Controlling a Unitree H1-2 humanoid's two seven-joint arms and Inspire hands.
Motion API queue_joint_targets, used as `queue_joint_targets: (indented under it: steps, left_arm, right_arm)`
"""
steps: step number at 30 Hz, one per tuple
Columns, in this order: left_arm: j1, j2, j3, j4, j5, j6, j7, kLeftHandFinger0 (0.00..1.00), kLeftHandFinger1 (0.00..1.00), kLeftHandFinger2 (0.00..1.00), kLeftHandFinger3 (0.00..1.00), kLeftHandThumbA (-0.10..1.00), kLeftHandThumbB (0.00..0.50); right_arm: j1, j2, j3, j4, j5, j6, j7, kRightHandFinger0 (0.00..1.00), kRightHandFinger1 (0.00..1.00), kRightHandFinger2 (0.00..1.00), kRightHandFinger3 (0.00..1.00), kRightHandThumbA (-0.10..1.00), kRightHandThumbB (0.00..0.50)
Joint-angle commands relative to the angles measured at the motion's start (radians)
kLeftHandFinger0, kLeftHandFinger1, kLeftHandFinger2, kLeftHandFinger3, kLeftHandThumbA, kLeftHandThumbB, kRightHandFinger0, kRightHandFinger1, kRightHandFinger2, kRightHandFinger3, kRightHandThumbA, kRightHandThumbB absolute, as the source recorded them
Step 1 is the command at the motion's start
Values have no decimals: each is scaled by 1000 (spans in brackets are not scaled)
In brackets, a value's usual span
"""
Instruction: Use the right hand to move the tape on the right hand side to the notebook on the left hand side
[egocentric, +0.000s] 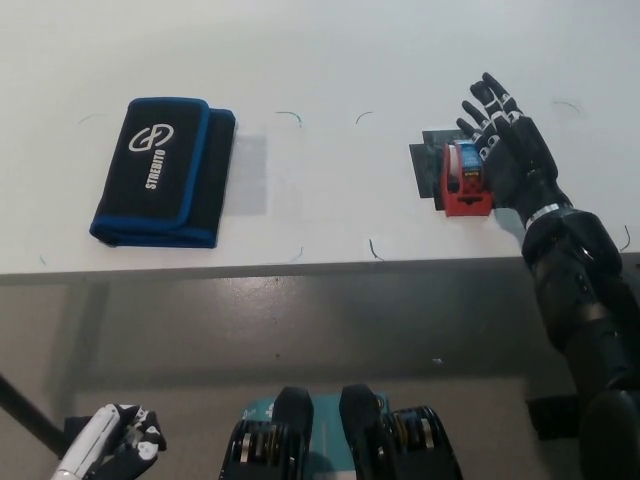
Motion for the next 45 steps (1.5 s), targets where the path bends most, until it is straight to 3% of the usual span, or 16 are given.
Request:
queue_joint_targets:
  steps: [1,6,7,9,13,15,19,21,25,31,33,38,42,45]
  left_arm:
    - [2,7,12,-25,-2,-25,6,30,129,364,706,57,184]
    - [-1,7,12,-15,-2,-36,6,79,178,401,706,48,184]
    - [0,5,13,-18,-7,-33,6,11,119,345,694,40,188]
    - [2,13,16,-24,-4,-26,3,12,121,353,703,61,187]
    - [1,13,16,-22,-5,-31,1,29,141,371,710,50,179]
    - [1,11,17,-22,-10,-23,-1,33,132,352,713,55,181]
    - [-1,12,20,-22,-14,-33,0,35,134,355,707,58,185]
    - [-4,13,18,-16,-8,-38,2,11,113,351,703,61,182]
    - [0,14,20,-30,-10,-21,-1,8,114,331,710,54,183]
    - [0,15,22,-20,-11,-38,2,60,159,379,719,69,187]
    - [-6,15,23,-20,-10,-32,3,40,136,364,715,72,185]
    - [-8,10,19,-17,-4,-32,5,58,166,406,711,57,180]
    - [-5,13,24,-18,-7,-28,6,36,138,365,714,68,188]
    - [-4,14,27,-17,-8,-28,6,37,136,362,715,64,186]
  right_arm:
    - [-33,-7,25,-62,12,31,19,1000,1000,1000,1000,1000,500]
    - [-36,-15,43,-89,12,54,16,1000,1000,1000,1000,1000,500]
    - [-38,-18,44,-89,14,56,20,1000,1000,1000,1000,1000,500]
    - [-47,-25,61,-97,1,52,26,1000,1000,1000,1000,1000,464]
    - [-53,-41,88,-112,-21,45,10,1000,1000,1000,1000,1000,456]
    - [-55,-44,93,-117,-22,50,4,1000,1000,1000,1000,1000,429]
    - [-53,-48,111,-103,-30,34,-1,1000,1000,1000,1000,1000,456]
    - [-51,-51,117,-77,-34,21,4,1000,1000,1000,1000,1000,500]
    - [-51,-47,111,-44,-26,26,-11,1000,1000,1000,1000,1000,500]
    - [-64,-60,115,-31,-31,28,-11,1000,1000,1000,1000,1000,500]
    - [-71,-66,115,-40,-30,28,-9,1000,1000,1000,1000,1000,473]
    - [-62,-79,131,-60,-40,43,-11,1000,1000,1000,1000,1000,499]
    - [-72,-89,143,-55,-41,42,-6,1000,1000,1000,1000,1000,449]
    - [-82,-100,152,-46,-44,37,-12,1000,1000,1000,1000,1000,458]
